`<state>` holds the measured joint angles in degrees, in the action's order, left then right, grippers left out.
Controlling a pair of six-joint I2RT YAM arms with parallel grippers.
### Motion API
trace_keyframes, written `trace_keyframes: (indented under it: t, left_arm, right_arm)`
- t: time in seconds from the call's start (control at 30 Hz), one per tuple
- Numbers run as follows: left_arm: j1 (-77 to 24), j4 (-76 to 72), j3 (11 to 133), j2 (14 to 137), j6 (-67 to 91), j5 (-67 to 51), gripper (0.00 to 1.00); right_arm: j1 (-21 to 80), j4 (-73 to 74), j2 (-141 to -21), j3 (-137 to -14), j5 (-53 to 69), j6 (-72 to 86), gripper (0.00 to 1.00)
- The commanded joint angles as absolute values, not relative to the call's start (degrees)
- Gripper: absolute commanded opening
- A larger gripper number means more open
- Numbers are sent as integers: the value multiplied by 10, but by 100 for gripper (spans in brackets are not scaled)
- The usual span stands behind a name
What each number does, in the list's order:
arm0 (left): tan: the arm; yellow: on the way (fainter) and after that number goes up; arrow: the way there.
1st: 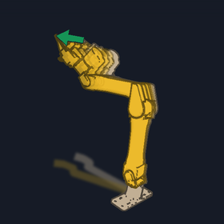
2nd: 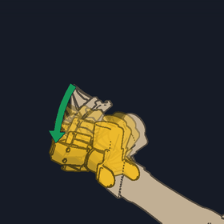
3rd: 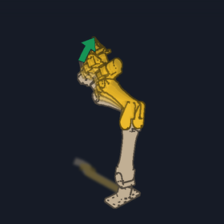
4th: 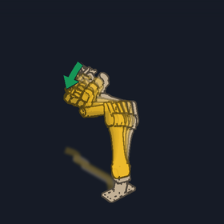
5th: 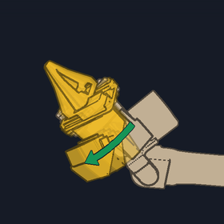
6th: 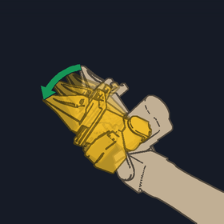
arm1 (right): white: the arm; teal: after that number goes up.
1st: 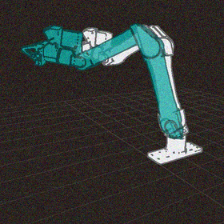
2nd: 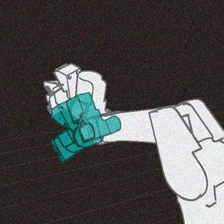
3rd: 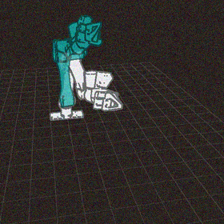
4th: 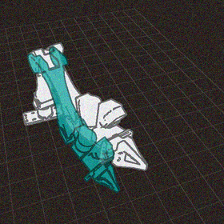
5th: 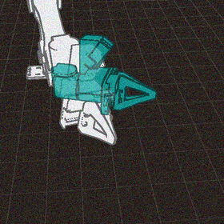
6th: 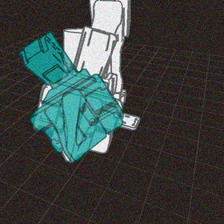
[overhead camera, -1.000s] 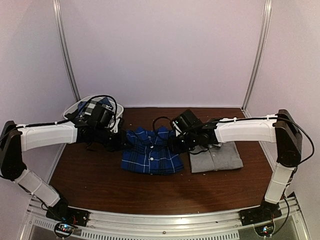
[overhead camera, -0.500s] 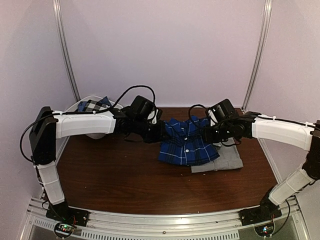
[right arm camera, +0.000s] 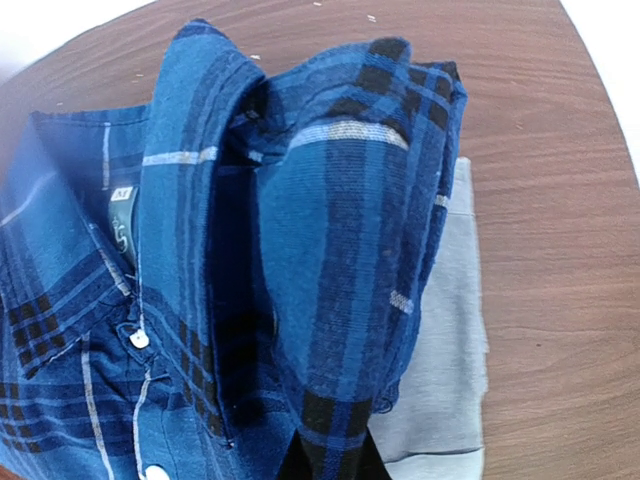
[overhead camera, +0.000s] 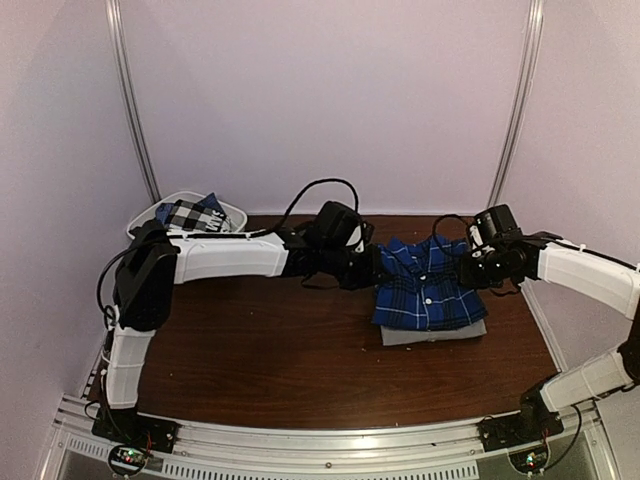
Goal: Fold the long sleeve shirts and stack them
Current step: Place the square-folded shirt on the square-folded shirt.
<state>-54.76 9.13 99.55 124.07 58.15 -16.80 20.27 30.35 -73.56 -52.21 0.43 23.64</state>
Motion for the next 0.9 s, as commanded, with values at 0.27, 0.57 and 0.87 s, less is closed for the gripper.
trace_keyframes:
  t: [0.27, 0.57, 0.87]
  left_arm:
    - [-570, 43, 1054, 1297, 622, -168, 0]
    - [-568, 57, 1046, 1313, 624, -158, 0]
    - [-560, 67, 1032, 1337, 621, -152, 15]
  right_arm:
    - [131, 280, -749, -499, 36, 200, 0]
    - [114, 258, -763, -468, 34, 201, 4]
    - [105, 257, -778, -470, 4, 218, 53]
